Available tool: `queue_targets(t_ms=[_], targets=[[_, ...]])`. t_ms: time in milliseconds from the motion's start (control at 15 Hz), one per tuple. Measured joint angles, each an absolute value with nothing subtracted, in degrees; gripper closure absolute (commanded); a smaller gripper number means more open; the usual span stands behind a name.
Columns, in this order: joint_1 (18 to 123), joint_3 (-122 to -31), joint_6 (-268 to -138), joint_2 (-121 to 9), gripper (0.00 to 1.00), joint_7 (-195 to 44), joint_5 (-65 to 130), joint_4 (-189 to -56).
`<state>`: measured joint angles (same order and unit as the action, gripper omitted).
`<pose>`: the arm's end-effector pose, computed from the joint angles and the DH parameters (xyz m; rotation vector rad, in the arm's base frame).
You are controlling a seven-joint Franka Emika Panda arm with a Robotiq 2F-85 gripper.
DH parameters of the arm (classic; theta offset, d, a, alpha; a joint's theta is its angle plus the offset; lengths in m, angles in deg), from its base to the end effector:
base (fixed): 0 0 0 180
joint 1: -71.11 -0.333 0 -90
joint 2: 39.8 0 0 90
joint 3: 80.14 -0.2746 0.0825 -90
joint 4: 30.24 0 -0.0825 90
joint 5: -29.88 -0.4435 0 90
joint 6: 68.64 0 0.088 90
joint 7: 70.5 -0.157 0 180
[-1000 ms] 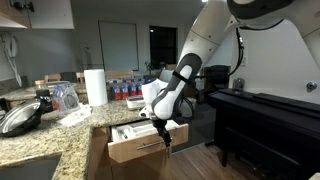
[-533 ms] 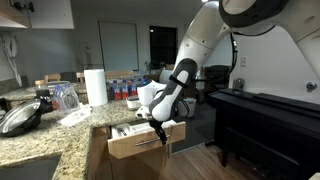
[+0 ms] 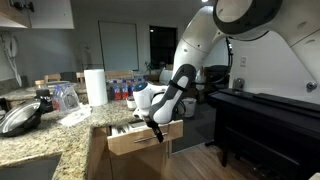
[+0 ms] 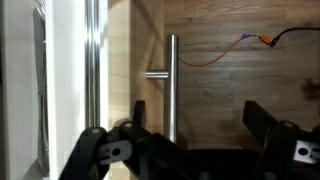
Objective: Close the drawer
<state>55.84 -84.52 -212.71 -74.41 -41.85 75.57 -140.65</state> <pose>0.6032 0.2038 0.0417 2.0084 1.8476 -0.0492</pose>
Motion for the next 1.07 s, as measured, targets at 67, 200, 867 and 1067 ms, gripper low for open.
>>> queue_targets(t_ms=[67,200,867,1067], targets=[[55.76,-84.49,-212.94,-74.6,0.0,-43.59,77.06,-140.43],[55.59,-84.44,-213.26,-74.9,0.0,-47.12,80.32,-140.09],[54.92,-84.09,-213.66,-78.02,0.0,-62.01,93.78,-137.11],[54.64,-84.07,-213.67,-79.81,0.0,-65.05,97.42,-135.31]])
